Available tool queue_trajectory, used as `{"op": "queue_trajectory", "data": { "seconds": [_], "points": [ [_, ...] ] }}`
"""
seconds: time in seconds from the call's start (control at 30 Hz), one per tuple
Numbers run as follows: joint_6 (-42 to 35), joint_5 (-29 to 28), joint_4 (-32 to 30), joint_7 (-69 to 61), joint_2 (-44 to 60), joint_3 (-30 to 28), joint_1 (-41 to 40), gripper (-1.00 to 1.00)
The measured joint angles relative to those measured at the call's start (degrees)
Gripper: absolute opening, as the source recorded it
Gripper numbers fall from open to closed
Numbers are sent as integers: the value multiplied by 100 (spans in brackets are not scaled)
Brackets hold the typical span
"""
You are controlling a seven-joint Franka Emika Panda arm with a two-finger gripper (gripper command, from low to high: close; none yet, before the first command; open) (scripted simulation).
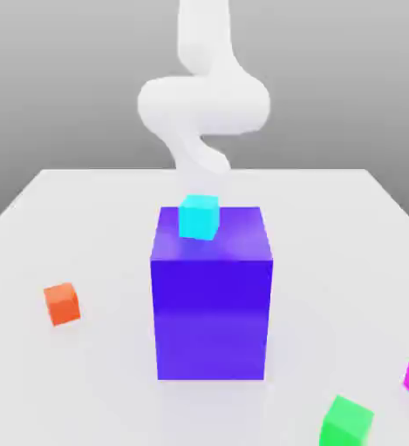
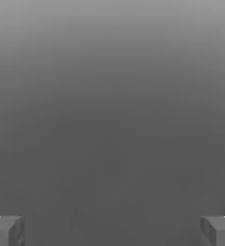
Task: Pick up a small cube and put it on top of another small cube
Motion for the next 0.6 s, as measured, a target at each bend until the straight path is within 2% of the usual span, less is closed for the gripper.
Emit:
{"op": "queue_trajectory", "data": {
  "seconds": [0.3, 0.6],
  "points": [
    [515, 733, -2, -2433, 1904, -310, 1434, 0],
    [1045, 1119, -11, -4583, 3744, 6, 2362, 0]
  ]
}}
